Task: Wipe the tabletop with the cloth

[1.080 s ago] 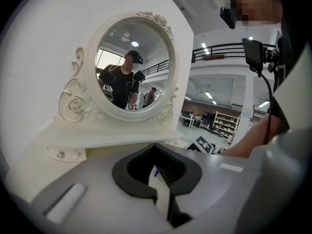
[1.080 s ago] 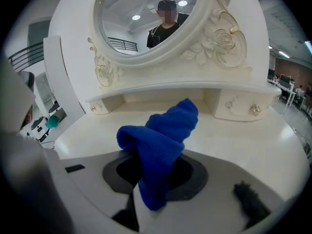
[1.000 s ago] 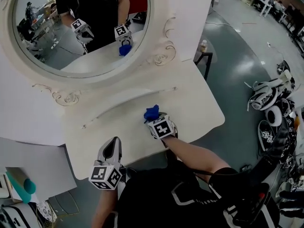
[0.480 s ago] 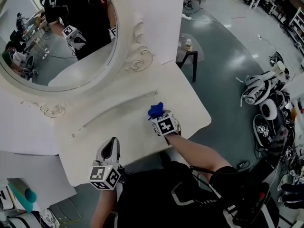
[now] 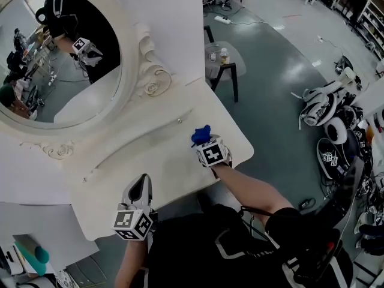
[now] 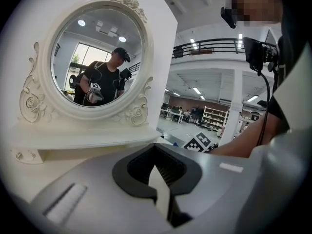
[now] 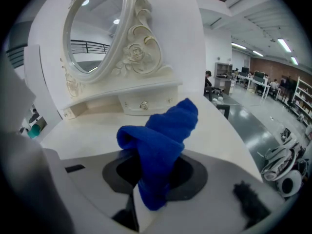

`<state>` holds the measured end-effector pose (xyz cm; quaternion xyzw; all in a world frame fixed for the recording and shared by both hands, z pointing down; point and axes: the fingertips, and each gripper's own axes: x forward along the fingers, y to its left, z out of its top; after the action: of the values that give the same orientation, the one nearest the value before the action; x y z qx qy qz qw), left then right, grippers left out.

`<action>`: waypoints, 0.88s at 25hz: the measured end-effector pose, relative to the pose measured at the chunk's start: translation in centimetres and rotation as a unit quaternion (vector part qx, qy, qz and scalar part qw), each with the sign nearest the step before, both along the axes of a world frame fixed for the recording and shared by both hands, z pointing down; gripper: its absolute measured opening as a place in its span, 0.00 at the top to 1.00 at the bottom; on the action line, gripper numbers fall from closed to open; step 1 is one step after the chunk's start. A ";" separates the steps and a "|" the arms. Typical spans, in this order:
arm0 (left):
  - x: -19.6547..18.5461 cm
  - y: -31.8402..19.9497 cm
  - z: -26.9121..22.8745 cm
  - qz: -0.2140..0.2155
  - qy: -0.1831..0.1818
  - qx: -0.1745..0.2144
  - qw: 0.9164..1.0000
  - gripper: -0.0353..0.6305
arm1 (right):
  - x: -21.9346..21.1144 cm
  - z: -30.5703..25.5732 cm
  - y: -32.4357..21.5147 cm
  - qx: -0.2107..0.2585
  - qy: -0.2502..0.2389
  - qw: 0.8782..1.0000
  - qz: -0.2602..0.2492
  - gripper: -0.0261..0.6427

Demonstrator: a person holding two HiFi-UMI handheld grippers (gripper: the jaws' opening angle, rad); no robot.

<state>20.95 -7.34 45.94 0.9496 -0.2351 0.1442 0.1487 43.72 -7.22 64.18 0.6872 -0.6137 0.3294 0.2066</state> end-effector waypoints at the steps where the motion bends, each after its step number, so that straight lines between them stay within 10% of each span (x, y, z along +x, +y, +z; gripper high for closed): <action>1: 0.6 0.2 0.0 0.001 0.000 0.002 1.000 0.93 | 1.0 0.0 0.4 0.000 0.000 1.000 0.007 0.78; 22: 4.0 2.2 -0.1 0.031 -0.008 0.005 0.999 0.93 | 18.8 1.1 10.1 -0.075 0.102 0.985 0.116 0.78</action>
<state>24.98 -5.13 45.85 0.9560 -0.2073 0.1555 0.1374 62.51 2.91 65.32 0.7665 -0.4788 0.3241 0.2796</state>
